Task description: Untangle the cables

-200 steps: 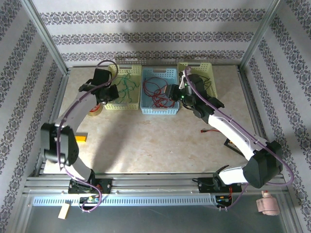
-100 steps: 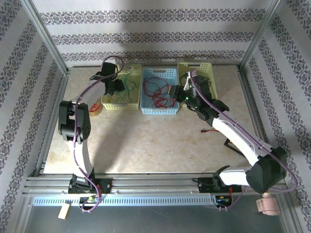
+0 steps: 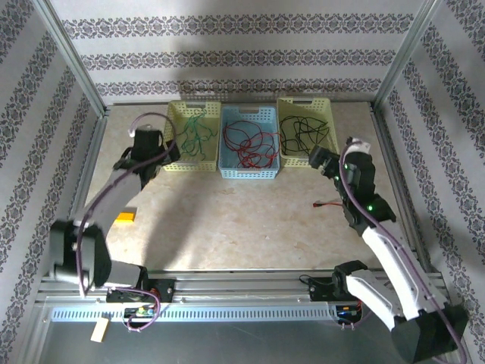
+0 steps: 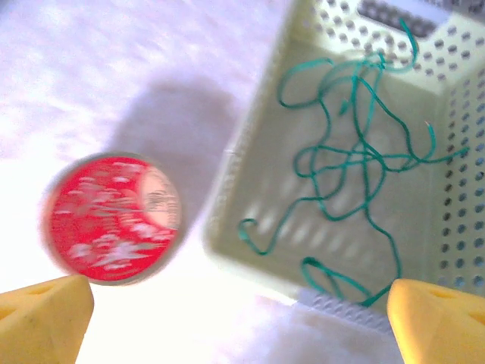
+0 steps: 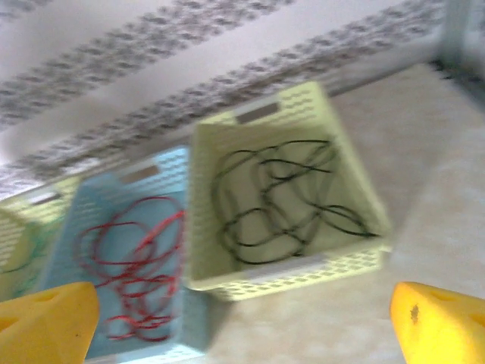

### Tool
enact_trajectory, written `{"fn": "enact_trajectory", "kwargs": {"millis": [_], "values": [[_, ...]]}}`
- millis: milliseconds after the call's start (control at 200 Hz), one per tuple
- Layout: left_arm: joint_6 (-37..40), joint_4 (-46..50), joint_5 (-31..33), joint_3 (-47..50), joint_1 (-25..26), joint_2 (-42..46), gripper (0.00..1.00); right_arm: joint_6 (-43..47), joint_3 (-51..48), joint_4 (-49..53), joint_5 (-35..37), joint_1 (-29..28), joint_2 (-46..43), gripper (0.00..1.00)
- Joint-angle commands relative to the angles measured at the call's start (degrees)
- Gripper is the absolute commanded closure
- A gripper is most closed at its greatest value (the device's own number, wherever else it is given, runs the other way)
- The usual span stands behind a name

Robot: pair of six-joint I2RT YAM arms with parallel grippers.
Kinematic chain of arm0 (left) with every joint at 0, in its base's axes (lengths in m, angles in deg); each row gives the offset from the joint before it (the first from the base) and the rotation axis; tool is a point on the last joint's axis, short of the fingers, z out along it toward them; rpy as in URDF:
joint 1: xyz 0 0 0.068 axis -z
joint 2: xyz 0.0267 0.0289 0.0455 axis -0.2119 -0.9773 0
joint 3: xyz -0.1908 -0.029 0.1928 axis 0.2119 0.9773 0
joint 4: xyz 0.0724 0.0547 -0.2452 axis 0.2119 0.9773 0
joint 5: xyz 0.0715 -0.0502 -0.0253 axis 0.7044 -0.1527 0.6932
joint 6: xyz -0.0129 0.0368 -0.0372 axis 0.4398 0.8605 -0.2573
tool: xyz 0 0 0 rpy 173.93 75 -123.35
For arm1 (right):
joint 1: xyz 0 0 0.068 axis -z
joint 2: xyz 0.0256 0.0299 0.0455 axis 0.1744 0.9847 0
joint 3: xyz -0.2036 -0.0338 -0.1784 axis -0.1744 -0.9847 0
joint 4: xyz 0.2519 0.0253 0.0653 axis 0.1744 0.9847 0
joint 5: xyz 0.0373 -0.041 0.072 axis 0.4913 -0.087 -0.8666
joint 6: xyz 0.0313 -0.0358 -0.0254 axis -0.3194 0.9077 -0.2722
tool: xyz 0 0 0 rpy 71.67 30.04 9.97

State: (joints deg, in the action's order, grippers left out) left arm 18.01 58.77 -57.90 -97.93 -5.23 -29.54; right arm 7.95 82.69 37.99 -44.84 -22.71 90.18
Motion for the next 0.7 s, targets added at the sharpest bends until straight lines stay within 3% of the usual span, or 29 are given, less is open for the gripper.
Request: {"fn": "enact_trajectory", "kwargs": {"millis": [0,160,195,305,365,405,525,695], "values": [[4.69,-7.38,12.82,8.96,-0.39,4.92,0.01,9.74,-7.33,-7.27,6.87,0.77,-3.63,0.02],[3.5,-8.41,25.23,15.33,-0.48,2.26,0.01,18.3,-17.19,-12.01,10.34,0.83,-4.42,0.02],[1.82,-5.12,26.97,13.79,-0.73,1.31,0.01,19.25,-19.62,-14.41,11.38,0.89,-3.51,0.02],[5.92,-16.81,31.86,16.74,-0.46,-1.31,0.01,18.53,-26.17,-23.45,16.04,1.07,1.64,0.02],[7.81,-22.56,32.7,17.95,-0.48,-2.83,0.01,19.24,-28.23,-31.05,16.7,1.69,5.81,0.02],[8.61,-26.23,33.06,18.94,-0.42,-4.09,0.01,19.95,-26.62,-30.75,17.15,1.98,8.18,0.01],[14.02,-41.85,30.91,23.29,-0.42,-8.48,0.01,26.26,-26.45,-45.21,11.77,4.27,17.04,0.02],[21.83,-57.69,24.85,25.18,-0.09,-14.01,0.01,27.96,-22.07,-49.03,3.62,8.16,26.72,0.01]]}}
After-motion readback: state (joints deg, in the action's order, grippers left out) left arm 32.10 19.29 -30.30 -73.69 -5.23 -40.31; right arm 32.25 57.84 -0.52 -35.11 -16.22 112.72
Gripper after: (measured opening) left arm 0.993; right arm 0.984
